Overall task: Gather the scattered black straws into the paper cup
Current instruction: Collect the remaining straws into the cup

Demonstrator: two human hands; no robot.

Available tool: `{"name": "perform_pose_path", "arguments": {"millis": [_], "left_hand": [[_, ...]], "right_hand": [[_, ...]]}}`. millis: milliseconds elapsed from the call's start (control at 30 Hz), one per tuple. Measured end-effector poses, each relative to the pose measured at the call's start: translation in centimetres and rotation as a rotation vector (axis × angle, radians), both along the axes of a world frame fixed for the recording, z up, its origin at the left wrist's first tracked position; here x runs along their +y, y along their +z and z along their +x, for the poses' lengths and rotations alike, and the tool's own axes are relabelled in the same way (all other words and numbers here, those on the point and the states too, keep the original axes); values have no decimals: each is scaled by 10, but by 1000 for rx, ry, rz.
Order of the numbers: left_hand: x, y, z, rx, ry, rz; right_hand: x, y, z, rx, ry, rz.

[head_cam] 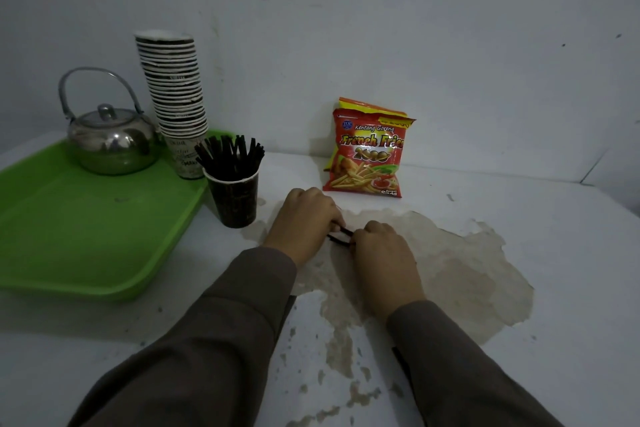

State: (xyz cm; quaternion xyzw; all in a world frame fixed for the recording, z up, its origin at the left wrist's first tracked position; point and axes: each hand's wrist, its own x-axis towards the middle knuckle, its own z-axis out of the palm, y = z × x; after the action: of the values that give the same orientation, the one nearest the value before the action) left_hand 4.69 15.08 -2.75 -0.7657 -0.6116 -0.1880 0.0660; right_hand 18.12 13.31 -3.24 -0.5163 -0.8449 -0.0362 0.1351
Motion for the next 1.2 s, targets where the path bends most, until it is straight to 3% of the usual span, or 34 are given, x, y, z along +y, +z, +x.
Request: {"name": "perform_pose_path", "arguments": {"millis": [133,200,400,567,667,767,933,1033,1200], "left_hand": [[-1,-4,-1,12,27,19],[-1,-7,0,54,46,36],[-2,-9,1,2,47,21],[-6,-9,0,-2,10,0],[-10,-4,3,-199,2,35],[-16,4,8,-589,19,13],[-23,30,13,-1106,-18,123],[-25,56,8,-1259,-55,218],[-38,98,-22,-1367,-59,417]], "right_hand": [[5,0,9,-29,1,37],[8,5,13,75,-43,23],[11,25,23,762,-119,-92],[7,43,28,1393,-41,-507],[5,49,28,1600,2,-677],[5,52,27,1728,19,-782],[4,57,25,1748,43,-782],[4,61,15,1682,39,-687],[6,74,-23,1670,111,-473]]}}
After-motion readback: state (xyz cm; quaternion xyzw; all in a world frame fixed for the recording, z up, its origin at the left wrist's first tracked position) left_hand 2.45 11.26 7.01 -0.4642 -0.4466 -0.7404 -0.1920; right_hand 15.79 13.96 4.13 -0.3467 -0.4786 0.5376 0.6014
